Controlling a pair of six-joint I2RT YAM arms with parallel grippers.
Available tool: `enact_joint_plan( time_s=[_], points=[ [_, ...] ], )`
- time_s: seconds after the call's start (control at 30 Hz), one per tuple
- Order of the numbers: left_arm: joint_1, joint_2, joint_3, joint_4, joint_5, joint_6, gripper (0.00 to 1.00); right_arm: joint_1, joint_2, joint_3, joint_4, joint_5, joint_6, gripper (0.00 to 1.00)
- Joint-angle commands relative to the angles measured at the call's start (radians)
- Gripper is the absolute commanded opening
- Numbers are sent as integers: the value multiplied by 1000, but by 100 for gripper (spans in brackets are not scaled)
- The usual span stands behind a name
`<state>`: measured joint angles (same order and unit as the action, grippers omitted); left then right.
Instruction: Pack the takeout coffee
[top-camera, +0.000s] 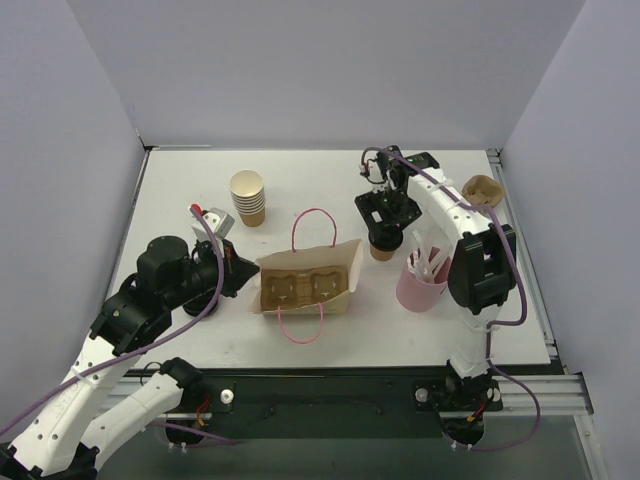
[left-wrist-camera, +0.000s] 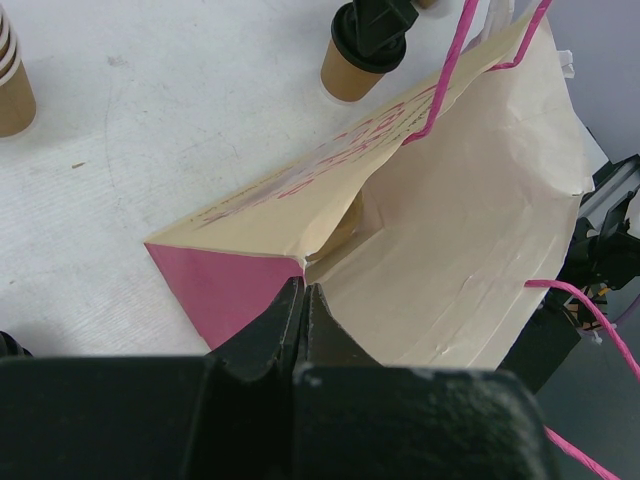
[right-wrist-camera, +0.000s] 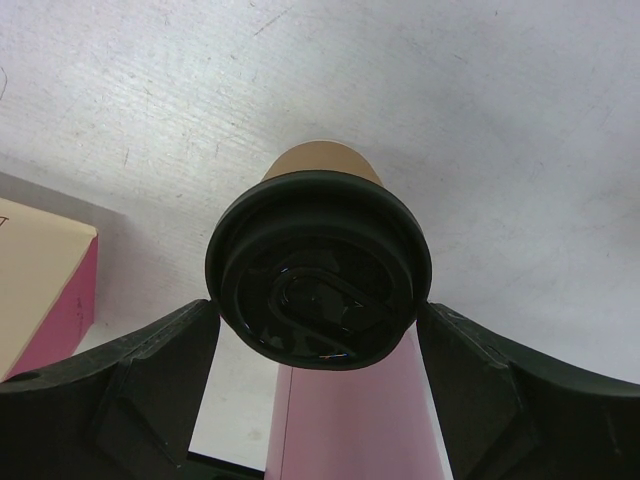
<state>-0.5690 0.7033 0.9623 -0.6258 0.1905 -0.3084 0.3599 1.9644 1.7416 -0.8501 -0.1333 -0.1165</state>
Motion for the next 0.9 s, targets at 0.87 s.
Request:
enact_joint_plan(
  time_s=[0.87],
  points=[
    [-2,-4,46,17,-40,3,0,34,-97,182,-102,167,63,56]
  ],
)
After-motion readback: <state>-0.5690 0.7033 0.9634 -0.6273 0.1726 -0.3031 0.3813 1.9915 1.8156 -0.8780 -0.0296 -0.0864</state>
